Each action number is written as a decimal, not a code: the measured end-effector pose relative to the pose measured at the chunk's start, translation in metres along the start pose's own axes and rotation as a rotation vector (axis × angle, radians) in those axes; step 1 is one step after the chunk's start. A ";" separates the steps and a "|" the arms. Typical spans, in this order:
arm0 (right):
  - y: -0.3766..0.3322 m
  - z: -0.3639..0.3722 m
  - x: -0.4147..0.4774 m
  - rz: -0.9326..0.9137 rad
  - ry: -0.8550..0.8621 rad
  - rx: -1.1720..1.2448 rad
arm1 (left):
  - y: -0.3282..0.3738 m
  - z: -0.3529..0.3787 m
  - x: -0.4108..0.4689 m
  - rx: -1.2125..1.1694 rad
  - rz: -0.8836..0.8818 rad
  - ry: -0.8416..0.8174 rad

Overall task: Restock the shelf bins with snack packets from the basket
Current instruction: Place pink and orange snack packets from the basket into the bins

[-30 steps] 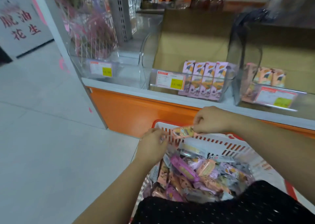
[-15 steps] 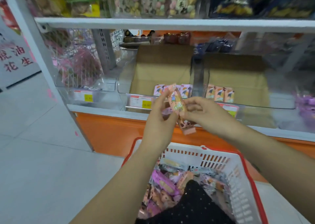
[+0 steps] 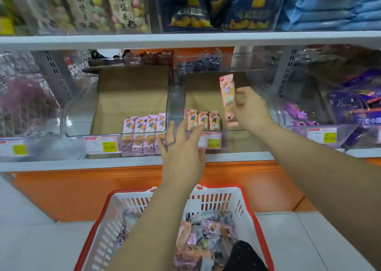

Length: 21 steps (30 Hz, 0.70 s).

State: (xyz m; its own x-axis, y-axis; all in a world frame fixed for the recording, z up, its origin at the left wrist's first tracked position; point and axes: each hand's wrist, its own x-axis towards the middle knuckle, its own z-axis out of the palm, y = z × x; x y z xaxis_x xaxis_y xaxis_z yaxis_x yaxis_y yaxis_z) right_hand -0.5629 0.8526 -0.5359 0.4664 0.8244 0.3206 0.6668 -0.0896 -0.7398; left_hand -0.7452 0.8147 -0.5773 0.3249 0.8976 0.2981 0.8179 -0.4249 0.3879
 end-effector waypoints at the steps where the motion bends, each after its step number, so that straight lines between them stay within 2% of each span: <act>1: 0.005 0.003 0.006 0.019 -0.022 -0.067 | 0.000 0.003 0.000 0.027 0.012 -0.022; 4: 0.016 0.016 0.017 0.053 -0.128 -0.261 | -0.008 0.008 0.002 0.070 0.008 -0.076; 7: 0.020 0.026 0.020 0.074 -0.256 -0.343 | -0.014 0.011 0.003 0.061 0.005 -0.097; 13: 0.019 0.028 0.024 0.053 -0.398 -0.513 | -0.018 0.013 0.003 0.042 0.022 -0.092; 19: 0.013 0.021 0.020 0.024 -0.546 -0.516 | -0.017 0.014 0.000 0.019 0.041 -0.105; 21: 0.011 0.014 0.013 0.015 -0.554 -0.499 | -0.019 0.015 -0.003 -0.046 0.097 -0.047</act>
State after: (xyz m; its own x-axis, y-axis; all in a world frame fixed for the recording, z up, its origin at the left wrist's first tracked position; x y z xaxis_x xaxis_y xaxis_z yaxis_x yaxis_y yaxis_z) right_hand -0.5583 0.8702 -0.5482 0.2045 0.9702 -0.1298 0.9090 -0.2374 -0.3426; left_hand -0.7546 0.8216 -0.5990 0.4245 0.8559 0.2954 0.7591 -0.5142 0.3992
